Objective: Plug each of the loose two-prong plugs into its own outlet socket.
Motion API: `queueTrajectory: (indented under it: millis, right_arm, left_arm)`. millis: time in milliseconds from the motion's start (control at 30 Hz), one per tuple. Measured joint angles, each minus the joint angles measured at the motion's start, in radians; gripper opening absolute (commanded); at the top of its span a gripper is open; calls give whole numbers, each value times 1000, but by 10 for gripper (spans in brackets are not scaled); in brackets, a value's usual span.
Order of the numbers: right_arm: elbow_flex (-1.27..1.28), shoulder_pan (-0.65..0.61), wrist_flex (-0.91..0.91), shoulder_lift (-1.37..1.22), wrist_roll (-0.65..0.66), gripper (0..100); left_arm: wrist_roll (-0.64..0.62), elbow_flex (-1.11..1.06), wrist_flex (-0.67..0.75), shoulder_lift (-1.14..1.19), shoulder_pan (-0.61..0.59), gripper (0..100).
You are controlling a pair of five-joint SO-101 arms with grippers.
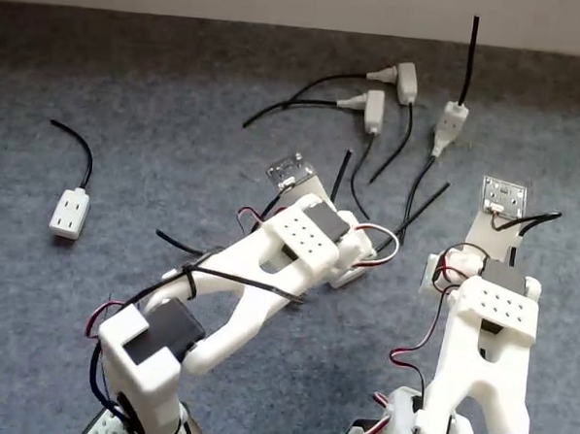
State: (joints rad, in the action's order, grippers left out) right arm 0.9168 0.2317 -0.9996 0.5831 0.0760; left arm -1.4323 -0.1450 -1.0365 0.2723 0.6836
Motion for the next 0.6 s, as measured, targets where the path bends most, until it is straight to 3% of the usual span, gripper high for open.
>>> queueTrajectory:
  millis: [233,367,600]
  right_arm:
    - [0,0,0,0,0,7]
    - [0,0,0,0,0,7]
    - [0,61,6,0,0,9]
  left_arm:
    - [2,253,-227,187,0,11]
    - [2,319,-265,265,0,14]
    - [61,373,-285,331,-3,111]
